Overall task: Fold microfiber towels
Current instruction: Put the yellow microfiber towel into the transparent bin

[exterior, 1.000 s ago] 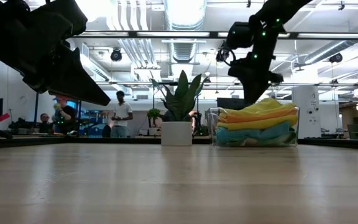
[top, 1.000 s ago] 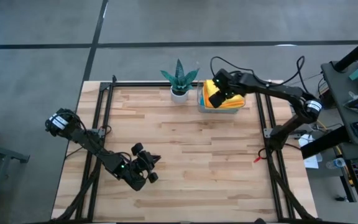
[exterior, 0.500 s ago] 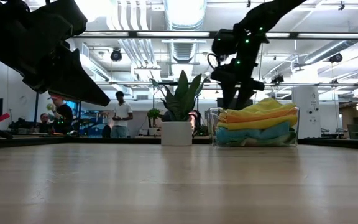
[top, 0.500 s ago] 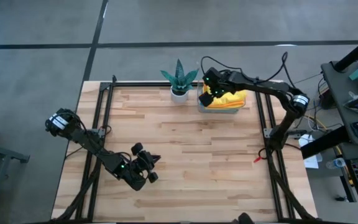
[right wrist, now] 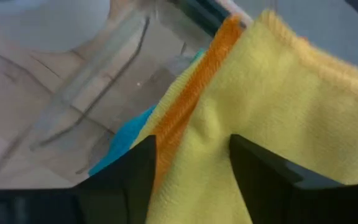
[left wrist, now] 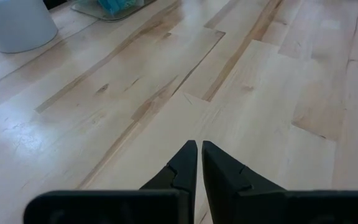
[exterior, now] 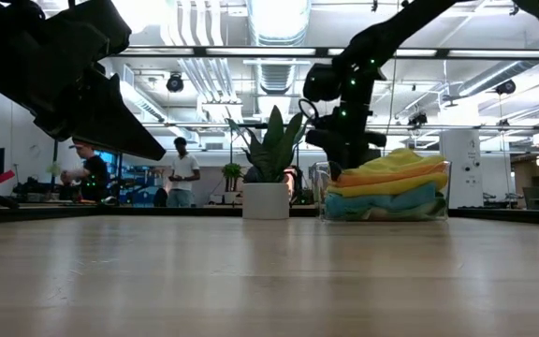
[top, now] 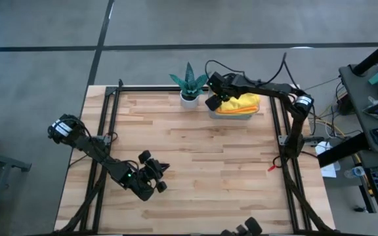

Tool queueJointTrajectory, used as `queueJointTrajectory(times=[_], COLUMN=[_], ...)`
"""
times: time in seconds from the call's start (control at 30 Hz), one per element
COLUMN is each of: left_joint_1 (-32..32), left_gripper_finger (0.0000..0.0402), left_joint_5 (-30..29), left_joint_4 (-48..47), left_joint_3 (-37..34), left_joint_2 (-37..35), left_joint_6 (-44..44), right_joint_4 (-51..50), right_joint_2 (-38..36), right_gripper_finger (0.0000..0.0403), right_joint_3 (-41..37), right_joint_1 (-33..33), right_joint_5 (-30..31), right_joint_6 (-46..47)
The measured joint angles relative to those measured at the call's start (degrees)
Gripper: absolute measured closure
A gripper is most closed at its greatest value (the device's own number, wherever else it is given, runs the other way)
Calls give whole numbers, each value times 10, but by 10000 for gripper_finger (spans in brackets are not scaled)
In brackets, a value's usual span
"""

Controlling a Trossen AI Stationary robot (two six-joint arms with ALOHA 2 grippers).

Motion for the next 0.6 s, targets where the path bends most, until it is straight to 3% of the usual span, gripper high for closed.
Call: queueJointTrajectory(times=[0.43, 0.6], left_joint_1=[0, 0], left_gripper_finger=[391, 391], left_joint_5=[0, 0], left_joint_4=[0, 0], left_joint_3=[0, 0], left_joint_2=[0, 0], left_joint_6=[-2, -2], right_joint_4=[-4, -2], right_joint_2=[-6, -6], right_gripper_finger=[367, 393], right_joint_3=[5, 4], right_joint_1=[0, 0], right_joint_5=[0, 1], right_joint_6=[-13, -23])
